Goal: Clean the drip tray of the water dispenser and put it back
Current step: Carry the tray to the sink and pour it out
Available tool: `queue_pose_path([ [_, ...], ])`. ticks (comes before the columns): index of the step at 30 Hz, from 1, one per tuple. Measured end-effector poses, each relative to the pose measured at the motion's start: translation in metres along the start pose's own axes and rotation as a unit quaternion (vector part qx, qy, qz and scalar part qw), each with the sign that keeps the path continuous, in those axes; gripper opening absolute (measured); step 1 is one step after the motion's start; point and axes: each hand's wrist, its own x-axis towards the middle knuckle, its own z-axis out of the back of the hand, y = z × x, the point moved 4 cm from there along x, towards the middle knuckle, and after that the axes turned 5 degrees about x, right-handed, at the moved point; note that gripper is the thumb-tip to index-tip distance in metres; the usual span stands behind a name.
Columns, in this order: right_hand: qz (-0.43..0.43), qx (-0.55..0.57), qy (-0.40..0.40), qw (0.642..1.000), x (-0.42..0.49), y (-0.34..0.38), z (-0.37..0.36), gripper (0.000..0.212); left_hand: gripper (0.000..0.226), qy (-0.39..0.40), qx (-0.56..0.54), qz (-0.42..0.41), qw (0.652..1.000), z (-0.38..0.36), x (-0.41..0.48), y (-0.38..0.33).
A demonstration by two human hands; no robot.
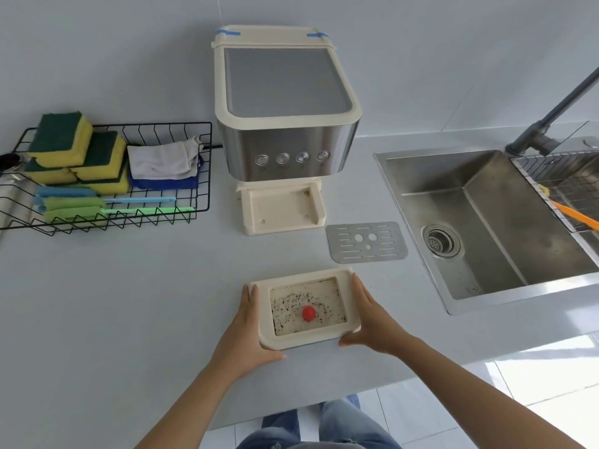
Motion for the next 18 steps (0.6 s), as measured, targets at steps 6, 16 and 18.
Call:
queue_pose_path([
  [6,-0.004,0.025,-0.024,0.999,-0.001,0.001,0.002,0.134,0.129,0.004,0.004,-0.019,1.0,0.004,0.008,-0.001],
  [16,-0.018,0.079,-0.079,0.994,-0.009,-0.001,0.029,0.13,0.134,0.016,0.034,-0.067,0.997,0.02,0.032,-0.024],
  [18,-0.017,0.092,-0.097,0.991,-0.012,-0.001,0.038,0.129,0.134,0.018,0.043,-0.079,0.996,0.024,0.04,-0.033],
])
